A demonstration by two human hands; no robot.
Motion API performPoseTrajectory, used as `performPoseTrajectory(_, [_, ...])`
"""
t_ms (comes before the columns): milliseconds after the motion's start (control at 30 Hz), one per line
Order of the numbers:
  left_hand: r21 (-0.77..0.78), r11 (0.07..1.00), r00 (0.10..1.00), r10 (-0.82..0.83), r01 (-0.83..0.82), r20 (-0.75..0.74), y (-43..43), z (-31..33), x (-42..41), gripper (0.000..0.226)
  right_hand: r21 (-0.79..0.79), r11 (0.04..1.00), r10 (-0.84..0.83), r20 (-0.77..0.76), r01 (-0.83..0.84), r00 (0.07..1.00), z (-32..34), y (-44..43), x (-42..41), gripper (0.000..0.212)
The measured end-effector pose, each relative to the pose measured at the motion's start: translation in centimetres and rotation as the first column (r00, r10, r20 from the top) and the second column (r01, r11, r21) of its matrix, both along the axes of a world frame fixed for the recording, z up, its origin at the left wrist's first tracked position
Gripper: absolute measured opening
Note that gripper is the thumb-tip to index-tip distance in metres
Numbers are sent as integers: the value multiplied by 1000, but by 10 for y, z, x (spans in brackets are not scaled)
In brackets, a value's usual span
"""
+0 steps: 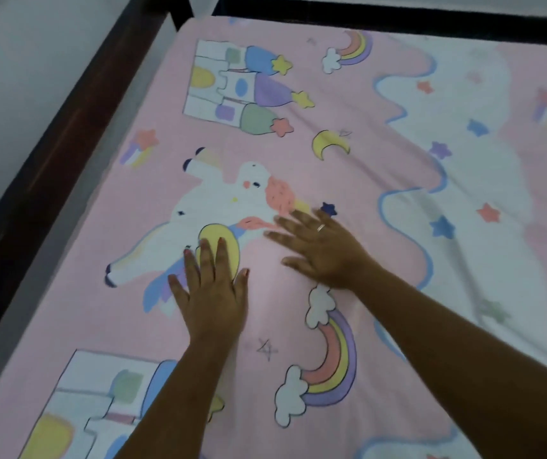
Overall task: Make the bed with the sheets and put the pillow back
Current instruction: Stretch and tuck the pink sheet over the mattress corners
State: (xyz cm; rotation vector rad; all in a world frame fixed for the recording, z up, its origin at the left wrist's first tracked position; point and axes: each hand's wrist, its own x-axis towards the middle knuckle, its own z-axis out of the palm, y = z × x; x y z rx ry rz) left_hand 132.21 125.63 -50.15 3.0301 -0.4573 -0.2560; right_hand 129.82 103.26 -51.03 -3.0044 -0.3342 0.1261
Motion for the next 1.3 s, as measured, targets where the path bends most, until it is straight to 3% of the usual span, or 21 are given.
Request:
performPoseTrajectory(200, [-8,998,997,-68,68,-18,-82,-5,60,67,-15,976,-220,-7,219,976,2,-83,37,59])
performPoseTrajectory(500, [53,994,987,-86,94,-135,-151,-5,149,82,-3,941,-339,18,339,941,-6,-116,89,68])
performPoseTrajectory(700, [52,992,967,-102,117,-231,-177,-6,189,98,35,761,-648,-8,648,762,-8,-94,143,56])
performPoseTrajectory(900, [88,981,942,-141,175,-304,-194,5,239,124,61,947,-317,40,314,948,-7,-95,162,67])
performPoseTrajectory(1100, [24,981,925,-174,193,-337,-207,6,270,138,-83,961,-264,8,264,964,-3,-148,197,75])
performPoseTrajectory(1200, [1,979,916,-189,203,-353,-211,9,284,136,-124,915,-386,17,385,923,3,-173,215,70])
performPoseTrajectory(1300, [-25,975,913,-215,220,-347,-215,10,294,138,-81,758,-651,-16,648,759,11,-193,234,60])
